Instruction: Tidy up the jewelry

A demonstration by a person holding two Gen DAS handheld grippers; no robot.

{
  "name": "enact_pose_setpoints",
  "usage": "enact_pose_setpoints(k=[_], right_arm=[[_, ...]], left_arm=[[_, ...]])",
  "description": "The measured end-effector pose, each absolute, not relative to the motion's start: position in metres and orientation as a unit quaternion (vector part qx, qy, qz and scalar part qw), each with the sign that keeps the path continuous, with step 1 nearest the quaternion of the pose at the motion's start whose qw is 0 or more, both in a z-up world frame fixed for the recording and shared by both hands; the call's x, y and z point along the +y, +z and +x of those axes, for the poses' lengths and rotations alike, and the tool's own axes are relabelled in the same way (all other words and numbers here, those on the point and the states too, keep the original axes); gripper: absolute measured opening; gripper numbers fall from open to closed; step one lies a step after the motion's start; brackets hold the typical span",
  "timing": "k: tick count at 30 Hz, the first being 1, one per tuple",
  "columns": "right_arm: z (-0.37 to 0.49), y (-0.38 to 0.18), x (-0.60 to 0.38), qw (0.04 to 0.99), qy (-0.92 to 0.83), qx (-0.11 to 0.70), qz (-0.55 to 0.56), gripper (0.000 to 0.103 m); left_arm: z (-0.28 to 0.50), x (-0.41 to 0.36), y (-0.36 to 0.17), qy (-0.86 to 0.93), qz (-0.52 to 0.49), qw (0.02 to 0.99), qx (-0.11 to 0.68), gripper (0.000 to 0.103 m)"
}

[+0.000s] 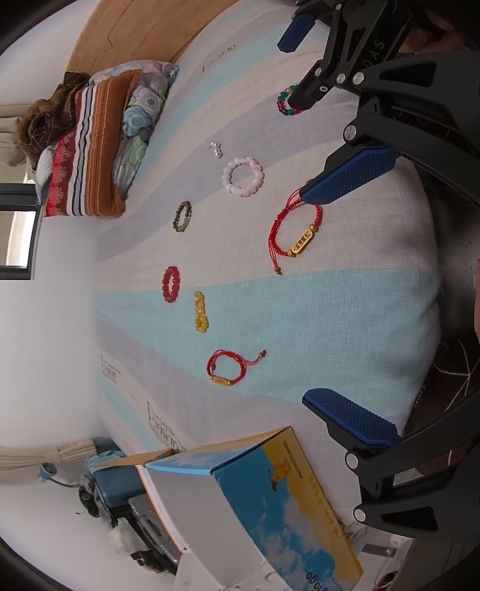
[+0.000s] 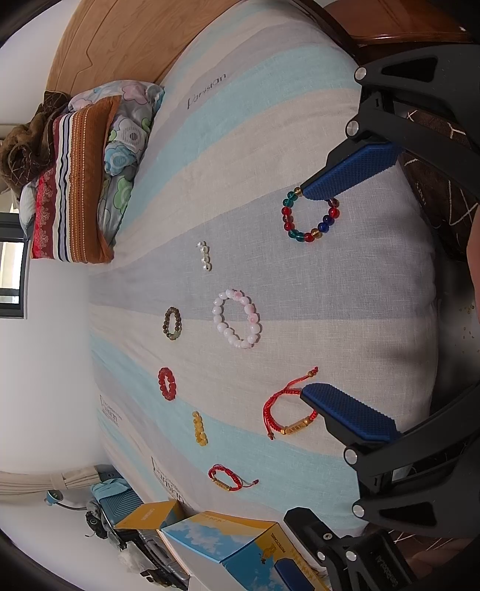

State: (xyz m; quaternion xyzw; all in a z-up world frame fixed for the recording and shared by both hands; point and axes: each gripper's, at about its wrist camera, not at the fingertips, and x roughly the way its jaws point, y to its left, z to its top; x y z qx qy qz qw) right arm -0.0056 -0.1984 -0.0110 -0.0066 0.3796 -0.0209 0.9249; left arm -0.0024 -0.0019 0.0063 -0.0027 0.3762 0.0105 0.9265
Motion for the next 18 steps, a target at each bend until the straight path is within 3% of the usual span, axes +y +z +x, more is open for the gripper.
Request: enact_pose_setpoints(k=[18], right_arm=[[-0.0064,-0.0114,-0.1975,0.925,-0.021,0.379,-0.008,0.096]], left_arm=[[-0.0028,-0.0002,0.0059,0.015,-0.003,0.926,0.378,0.097]])
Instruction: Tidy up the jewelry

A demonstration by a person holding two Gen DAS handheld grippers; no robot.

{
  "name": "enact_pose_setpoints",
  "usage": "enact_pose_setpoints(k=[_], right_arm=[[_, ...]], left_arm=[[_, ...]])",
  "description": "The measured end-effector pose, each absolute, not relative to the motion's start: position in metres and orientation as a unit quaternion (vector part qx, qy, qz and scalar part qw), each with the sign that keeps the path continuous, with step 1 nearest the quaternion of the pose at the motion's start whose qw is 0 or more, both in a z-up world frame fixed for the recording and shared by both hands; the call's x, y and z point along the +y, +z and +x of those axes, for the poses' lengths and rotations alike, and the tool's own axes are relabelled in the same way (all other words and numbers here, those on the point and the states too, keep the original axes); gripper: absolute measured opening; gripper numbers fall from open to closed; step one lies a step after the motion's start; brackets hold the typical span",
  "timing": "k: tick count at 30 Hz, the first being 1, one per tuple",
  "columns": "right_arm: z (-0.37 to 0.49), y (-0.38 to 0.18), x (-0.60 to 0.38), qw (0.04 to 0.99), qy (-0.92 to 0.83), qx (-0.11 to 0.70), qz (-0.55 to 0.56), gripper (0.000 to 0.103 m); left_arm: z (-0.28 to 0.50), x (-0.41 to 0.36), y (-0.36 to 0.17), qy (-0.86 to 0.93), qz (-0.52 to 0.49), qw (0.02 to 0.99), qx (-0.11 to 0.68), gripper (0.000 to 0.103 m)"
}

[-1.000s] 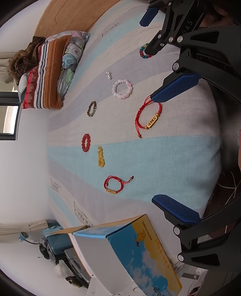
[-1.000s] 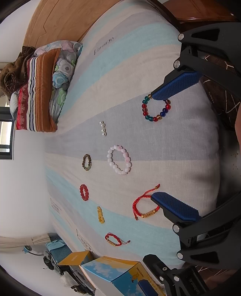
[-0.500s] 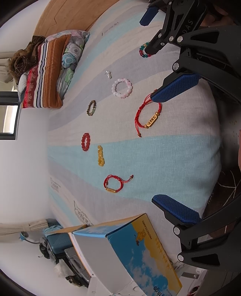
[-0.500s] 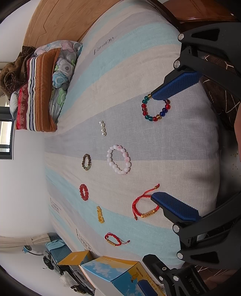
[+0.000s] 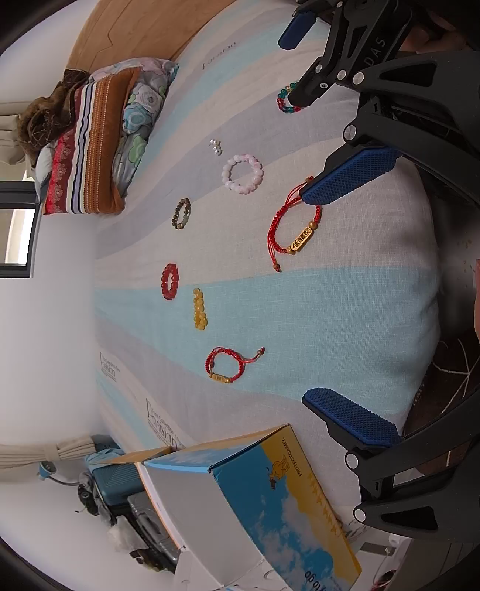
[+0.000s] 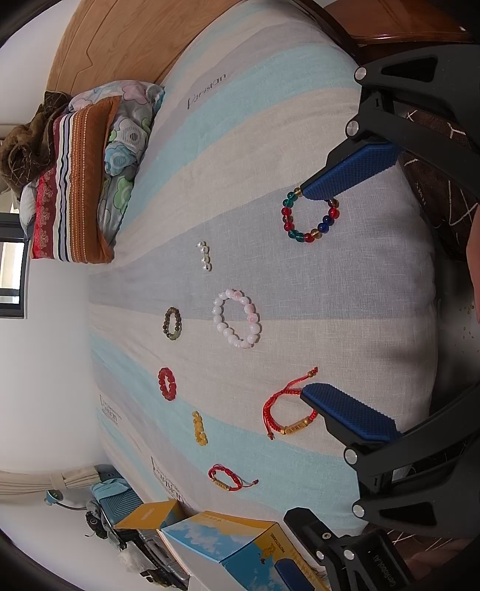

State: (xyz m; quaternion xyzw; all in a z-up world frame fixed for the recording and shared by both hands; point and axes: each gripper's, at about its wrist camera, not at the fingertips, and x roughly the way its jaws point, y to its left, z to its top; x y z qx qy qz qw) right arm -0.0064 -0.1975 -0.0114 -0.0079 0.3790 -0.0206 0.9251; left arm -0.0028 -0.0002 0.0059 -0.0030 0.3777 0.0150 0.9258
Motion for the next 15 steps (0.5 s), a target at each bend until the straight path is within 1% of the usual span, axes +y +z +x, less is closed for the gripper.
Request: enact_pose_setpoints(k=[15], right_arm=[[-0.0071,-0.0118,-0.1967,0.925,-0.020,0.379,-0.008,0.096]], left_arm=[[-0.0043,-0.0009,0.0042,0.018,0.001,0.925,0.379,0.097]])
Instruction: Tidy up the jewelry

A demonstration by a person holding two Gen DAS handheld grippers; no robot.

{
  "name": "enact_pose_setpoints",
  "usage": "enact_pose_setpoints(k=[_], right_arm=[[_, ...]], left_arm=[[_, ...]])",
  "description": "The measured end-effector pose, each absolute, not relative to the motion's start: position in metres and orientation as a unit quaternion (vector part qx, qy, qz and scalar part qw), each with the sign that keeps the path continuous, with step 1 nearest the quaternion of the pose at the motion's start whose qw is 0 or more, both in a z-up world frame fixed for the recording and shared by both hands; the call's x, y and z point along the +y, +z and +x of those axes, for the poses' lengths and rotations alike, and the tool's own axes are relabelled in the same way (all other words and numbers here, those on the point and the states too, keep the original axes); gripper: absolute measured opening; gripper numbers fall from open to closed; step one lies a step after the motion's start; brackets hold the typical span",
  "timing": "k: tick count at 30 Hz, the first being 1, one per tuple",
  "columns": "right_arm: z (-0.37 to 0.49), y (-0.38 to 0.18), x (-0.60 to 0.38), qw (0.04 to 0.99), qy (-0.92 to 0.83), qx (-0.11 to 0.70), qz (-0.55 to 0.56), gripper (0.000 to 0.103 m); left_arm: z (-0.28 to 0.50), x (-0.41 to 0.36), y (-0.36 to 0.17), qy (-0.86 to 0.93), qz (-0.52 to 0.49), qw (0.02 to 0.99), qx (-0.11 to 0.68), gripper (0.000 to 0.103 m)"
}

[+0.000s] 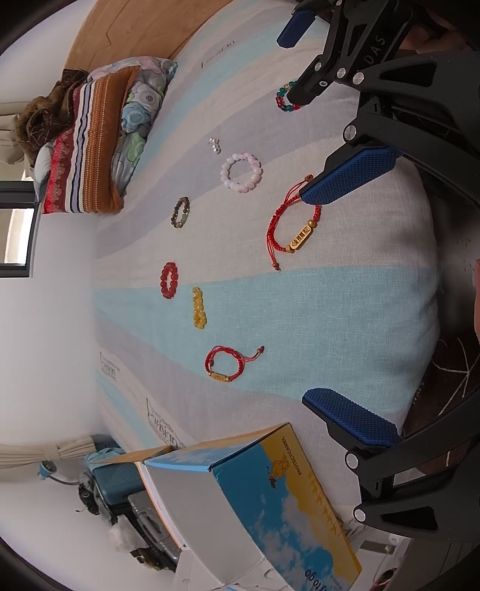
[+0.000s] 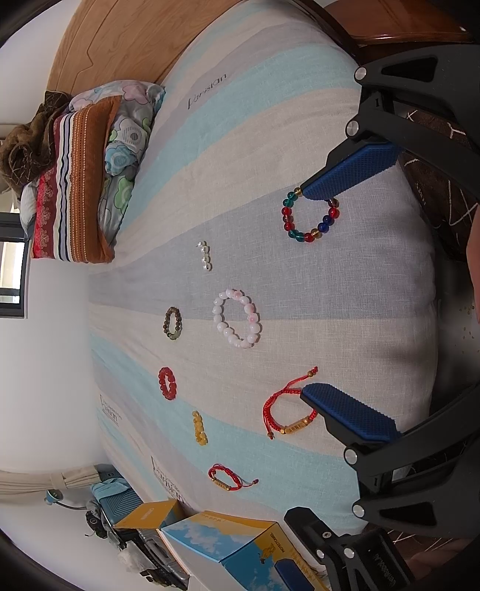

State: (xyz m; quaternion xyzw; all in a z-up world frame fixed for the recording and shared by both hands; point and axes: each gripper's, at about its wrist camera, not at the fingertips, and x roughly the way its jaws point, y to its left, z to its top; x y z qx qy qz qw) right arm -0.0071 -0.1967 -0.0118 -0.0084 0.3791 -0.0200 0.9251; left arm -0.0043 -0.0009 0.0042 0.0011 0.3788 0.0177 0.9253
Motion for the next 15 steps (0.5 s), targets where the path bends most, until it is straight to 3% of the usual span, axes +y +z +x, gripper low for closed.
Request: enact_pose_setpoints(k=[15], right_arm=[[-0.0071,-0.0117,-0.1970,0.925,-0.020,0.379,-0.008,0.096]], left_arm=[[-0.0048,-0.0007,0.0045,0.019,0.003,0.925,0.380,0.097]])
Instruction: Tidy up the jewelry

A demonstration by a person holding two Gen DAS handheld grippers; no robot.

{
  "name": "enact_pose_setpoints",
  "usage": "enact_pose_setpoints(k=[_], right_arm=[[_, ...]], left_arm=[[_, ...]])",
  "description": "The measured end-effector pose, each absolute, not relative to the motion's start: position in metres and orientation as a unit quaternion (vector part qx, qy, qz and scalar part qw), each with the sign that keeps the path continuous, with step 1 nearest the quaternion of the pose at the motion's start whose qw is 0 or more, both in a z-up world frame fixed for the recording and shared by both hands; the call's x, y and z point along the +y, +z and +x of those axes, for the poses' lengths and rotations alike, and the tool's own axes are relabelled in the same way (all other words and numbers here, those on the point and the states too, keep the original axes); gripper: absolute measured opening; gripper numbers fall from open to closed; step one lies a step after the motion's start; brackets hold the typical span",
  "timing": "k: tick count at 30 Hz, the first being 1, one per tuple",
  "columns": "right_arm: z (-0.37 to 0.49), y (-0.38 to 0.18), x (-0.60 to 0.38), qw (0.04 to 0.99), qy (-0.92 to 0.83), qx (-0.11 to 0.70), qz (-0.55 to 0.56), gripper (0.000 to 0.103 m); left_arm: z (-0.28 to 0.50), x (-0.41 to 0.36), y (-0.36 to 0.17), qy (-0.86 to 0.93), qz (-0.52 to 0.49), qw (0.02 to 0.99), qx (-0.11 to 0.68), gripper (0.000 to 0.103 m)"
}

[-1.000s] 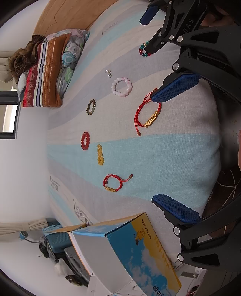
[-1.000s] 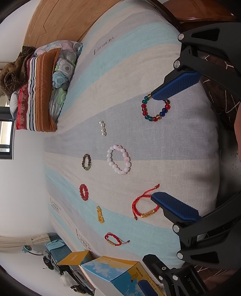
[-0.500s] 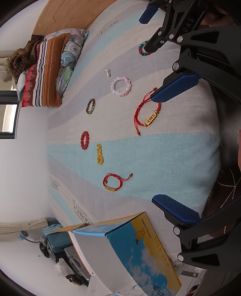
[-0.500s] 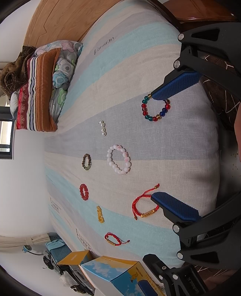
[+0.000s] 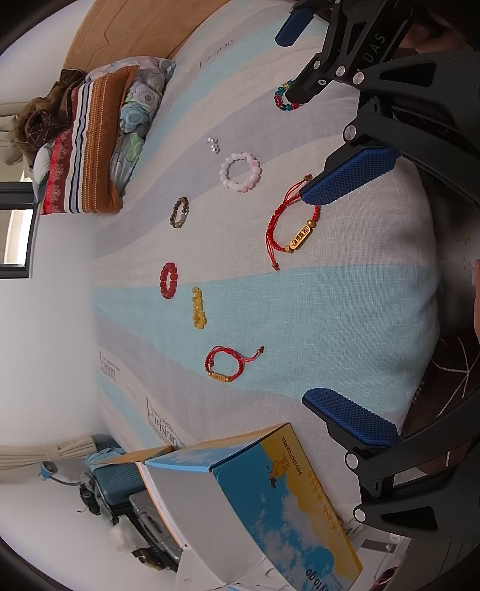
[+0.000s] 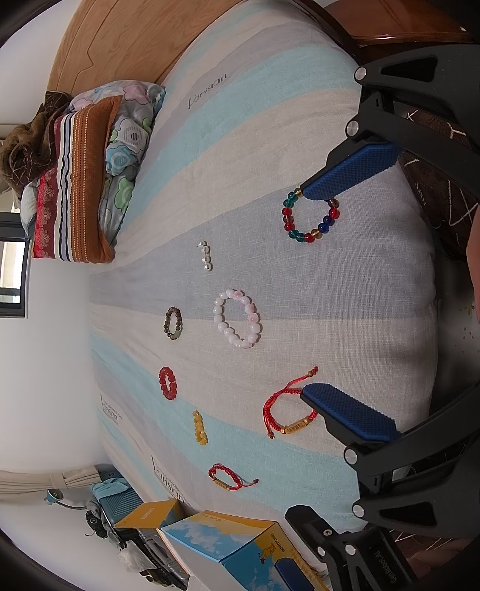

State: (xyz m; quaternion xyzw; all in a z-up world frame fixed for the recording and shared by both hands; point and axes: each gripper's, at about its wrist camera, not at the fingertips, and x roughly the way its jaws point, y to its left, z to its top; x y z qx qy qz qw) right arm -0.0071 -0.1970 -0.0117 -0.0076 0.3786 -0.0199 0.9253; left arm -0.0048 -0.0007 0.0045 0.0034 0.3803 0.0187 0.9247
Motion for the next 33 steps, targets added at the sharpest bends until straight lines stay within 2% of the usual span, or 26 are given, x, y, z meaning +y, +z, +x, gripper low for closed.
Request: enact_pose_setpoints(k=[25,33], right_arm=[[-0.007,-0.009,-0.199,0.926,-0.021,0.377,-0.010,0.096],[0.015,-0.012,-0.234,0.918,-0.044,0.394,-0.002,0.096]], left_arm=[[0.002,-0.005,0.001,0.020,0.008,0.922,0.386,0.097],[0.038,-0.012,0.004,0.009,0.006,0.913,0.407,0.097]])
